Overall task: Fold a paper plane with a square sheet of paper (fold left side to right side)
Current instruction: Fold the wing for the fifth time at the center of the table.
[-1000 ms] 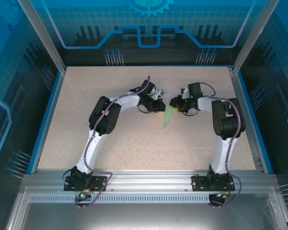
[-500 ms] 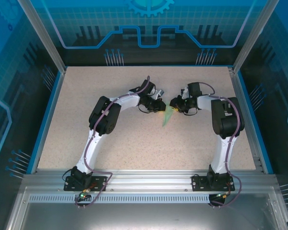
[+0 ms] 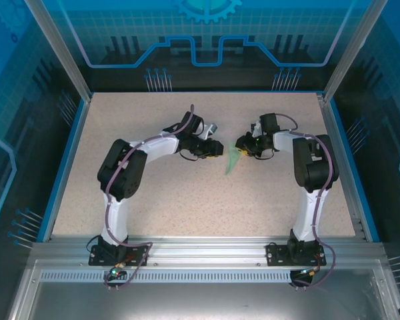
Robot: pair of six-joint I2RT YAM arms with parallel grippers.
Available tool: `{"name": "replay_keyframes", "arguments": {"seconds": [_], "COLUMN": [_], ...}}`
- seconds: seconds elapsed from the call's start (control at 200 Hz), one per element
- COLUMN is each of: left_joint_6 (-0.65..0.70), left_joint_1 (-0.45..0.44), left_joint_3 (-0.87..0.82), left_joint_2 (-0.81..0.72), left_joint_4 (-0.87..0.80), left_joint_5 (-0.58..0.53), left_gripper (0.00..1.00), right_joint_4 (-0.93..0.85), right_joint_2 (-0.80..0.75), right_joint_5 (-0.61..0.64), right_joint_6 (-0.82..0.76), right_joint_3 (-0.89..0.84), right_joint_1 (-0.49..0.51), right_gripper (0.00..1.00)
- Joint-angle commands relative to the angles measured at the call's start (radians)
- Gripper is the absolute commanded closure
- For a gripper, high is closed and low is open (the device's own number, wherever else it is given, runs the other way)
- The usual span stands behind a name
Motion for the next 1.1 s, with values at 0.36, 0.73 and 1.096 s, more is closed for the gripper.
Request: {"name": "replay_keyframes", "arguments": {"seconds": [0.36,0.73,1.096], "left_joint_6": [-0.026,0.026,0.032], "left_joint_1": [-0.129,-0.136,-0.132], "left_joint_3": [0.104,0.145,0.121], "left_joint_2": [0.098,0.187,0.194], "left_joint_4": [0.074,-0.022,-0.028], "left_joint_5": [0.105,0.064,0.034], "left_gripper": [0.6,0.61,0.61], "right_joint_4": [-0.088,-0.094,-0.098], "right_joint_2": [0.055,0.055,0.056], "right_joint_5": [0.075,0.079,0.081], "right_joint_6": [-0.011,-0.016,-0.02], "right_joint_3": [-0.008,-0.006,-0.006], "right_joint_1": [0.007,0.007,0.007], "right_gripper": [0.72,0.72,0.72]}}
